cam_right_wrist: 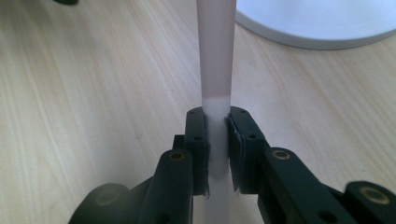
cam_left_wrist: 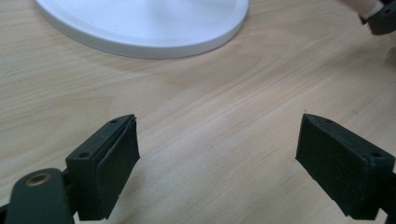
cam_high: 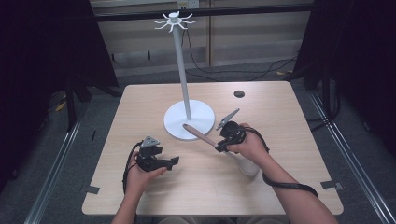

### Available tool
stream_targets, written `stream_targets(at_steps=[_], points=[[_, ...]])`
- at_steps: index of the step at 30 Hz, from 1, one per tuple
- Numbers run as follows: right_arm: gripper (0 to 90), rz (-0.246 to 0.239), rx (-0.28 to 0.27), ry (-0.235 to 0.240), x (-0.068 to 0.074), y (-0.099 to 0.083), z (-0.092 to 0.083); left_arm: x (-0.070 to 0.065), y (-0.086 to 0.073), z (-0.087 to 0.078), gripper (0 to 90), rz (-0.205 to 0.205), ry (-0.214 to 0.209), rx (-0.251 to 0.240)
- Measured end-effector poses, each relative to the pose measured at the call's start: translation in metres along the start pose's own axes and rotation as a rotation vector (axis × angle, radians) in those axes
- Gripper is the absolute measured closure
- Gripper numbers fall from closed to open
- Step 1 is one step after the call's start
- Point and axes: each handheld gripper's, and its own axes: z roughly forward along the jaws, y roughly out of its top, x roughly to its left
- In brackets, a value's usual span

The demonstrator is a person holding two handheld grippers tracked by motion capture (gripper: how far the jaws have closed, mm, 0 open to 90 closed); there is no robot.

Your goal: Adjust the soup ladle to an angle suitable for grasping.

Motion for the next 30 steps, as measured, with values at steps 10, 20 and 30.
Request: stream_targets(at_steps=[10,20,30], points=[[79.3,0.027,-0.136,-0.016,-0.004,-0.01,-0.032,-0.011,0.006,0.002,12.5,0.015,-0.035,-0.019],[79.3,0.073,-0.286,-0.03,-0.003,-0.012,-0.053,-0.027,0.021,-0.001,12.3,0.02,-0.105,-0.093],[79.3,0.075,-0.406,-0.035,0.007,-0.003,-0.066,-0.044,0.041,-0.005,13.1,0.009,-0.194,-0.188]])
